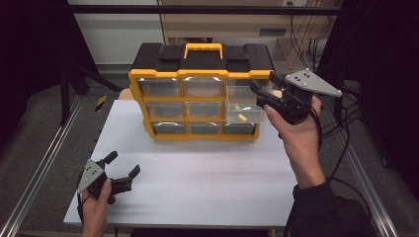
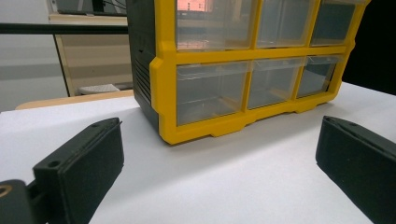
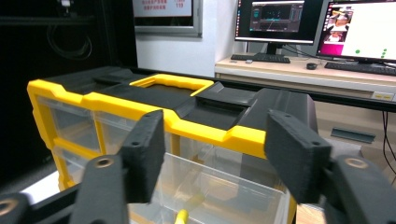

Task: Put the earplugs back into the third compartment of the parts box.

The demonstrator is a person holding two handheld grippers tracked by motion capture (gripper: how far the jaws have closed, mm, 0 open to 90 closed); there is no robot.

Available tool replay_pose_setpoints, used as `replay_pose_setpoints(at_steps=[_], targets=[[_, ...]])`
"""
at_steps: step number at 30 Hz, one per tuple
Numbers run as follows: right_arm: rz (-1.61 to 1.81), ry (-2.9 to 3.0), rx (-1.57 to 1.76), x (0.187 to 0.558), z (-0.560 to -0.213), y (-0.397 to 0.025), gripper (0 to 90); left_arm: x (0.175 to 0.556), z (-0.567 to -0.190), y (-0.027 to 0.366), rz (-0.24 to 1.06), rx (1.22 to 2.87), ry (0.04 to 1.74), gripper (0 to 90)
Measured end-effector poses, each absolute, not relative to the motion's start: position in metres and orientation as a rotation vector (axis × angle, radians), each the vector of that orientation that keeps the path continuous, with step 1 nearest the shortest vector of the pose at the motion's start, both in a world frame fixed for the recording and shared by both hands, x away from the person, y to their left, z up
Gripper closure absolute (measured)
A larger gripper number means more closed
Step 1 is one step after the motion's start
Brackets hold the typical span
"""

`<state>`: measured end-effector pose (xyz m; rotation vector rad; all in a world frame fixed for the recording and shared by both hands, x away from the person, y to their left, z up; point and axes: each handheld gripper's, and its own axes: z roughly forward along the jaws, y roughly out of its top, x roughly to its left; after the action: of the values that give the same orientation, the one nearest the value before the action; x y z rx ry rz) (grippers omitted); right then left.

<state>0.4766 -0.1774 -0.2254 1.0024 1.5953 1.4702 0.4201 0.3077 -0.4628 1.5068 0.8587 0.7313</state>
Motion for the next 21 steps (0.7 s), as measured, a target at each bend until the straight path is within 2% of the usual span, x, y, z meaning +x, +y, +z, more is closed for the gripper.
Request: replay_pose_setpoints(at_steps=[5,8,13,21], targets=[[1.454,1.564,1.021,0.473,-0.23,-0.181,14.6,0.42,-0.463,0.308,0.731,1.506,0.86,0.8],[1.462,1.551,1.038,0.47,-0.234,-0.185,6.9,0.42,-0.463,0.309,0.732,1.504,0.864,0.8],[1.46,1.568,1.03,0.464,-0.243,-0.19,2.9,0.42,-0.463,0.308,0.732,1.504,0.863,0.8],[1.448,1.579,1.036,0.456,-0.26,-0.198,2.2,0.42,-0.463,0.309,0.734,1.504,0.866,0.8]])
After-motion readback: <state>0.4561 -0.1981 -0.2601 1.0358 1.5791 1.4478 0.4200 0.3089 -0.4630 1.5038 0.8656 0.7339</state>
